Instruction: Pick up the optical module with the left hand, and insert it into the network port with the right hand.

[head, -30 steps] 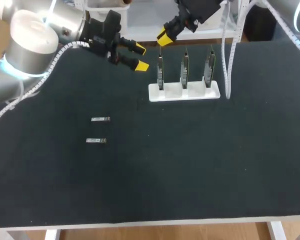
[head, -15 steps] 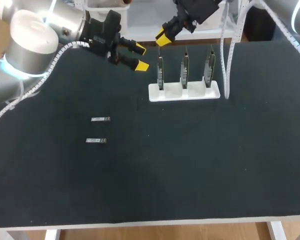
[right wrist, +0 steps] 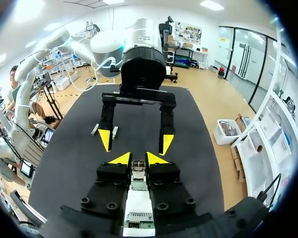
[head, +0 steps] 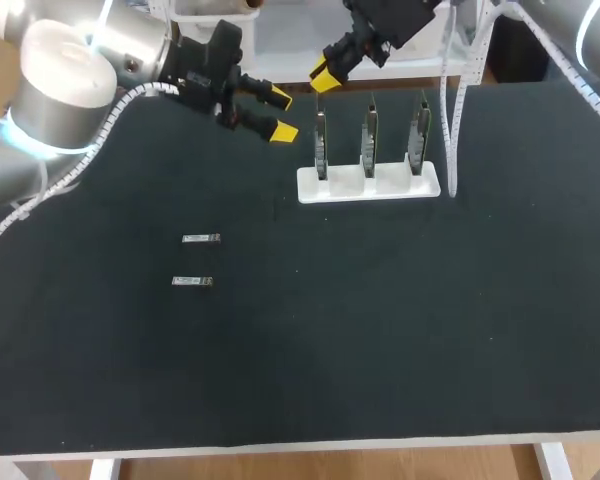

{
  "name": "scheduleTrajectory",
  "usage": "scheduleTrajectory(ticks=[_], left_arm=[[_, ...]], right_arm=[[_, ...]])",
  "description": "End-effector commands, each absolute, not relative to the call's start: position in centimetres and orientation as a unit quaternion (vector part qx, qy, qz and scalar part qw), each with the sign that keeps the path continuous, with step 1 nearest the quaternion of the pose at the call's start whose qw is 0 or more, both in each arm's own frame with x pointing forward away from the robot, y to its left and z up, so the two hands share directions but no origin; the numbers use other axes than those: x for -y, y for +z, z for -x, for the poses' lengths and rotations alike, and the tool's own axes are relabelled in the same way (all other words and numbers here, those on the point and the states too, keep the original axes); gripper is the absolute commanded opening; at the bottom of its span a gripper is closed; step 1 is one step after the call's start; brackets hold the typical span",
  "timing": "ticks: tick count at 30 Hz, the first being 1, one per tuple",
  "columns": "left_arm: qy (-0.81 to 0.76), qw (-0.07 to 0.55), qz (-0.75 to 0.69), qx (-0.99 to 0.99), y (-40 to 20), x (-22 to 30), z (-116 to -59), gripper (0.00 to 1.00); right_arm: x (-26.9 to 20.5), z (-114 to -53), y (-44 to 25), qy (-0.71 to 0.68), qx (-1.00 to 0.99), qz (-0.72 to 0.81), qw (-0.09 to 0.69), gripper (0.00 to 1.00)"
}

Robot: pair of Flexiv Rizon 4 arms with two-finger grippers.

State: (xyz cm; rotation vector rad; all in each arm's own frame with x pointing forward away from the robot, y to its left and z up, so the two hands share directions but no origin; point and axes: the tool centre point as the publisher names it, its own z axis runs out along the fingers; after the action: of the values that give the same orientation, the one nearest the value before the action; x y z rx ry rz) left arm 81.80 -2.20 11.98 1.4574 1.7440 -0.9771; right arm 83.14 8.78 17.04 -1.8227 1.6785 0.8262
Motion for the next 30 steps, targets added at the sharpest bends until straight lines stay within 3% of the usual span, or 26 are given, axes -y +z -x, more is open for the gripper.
scheduleTrajectory(ticks=[1,30], left_arm=[[-0.373,0.324,-0.557,-0.667,12.06,2.28,-82.01,1.0],[-0.373,0.324,-0.557,-0.667,12.06,2.28,-82.01,1.0]], right_arm=[[-8.96,-84.16,17.13,0.509,-0.468,0.722,0.002,0.0],[-8.63,-83.95,16.18,0.517,-0.479,0.71,0.003,0.0]])
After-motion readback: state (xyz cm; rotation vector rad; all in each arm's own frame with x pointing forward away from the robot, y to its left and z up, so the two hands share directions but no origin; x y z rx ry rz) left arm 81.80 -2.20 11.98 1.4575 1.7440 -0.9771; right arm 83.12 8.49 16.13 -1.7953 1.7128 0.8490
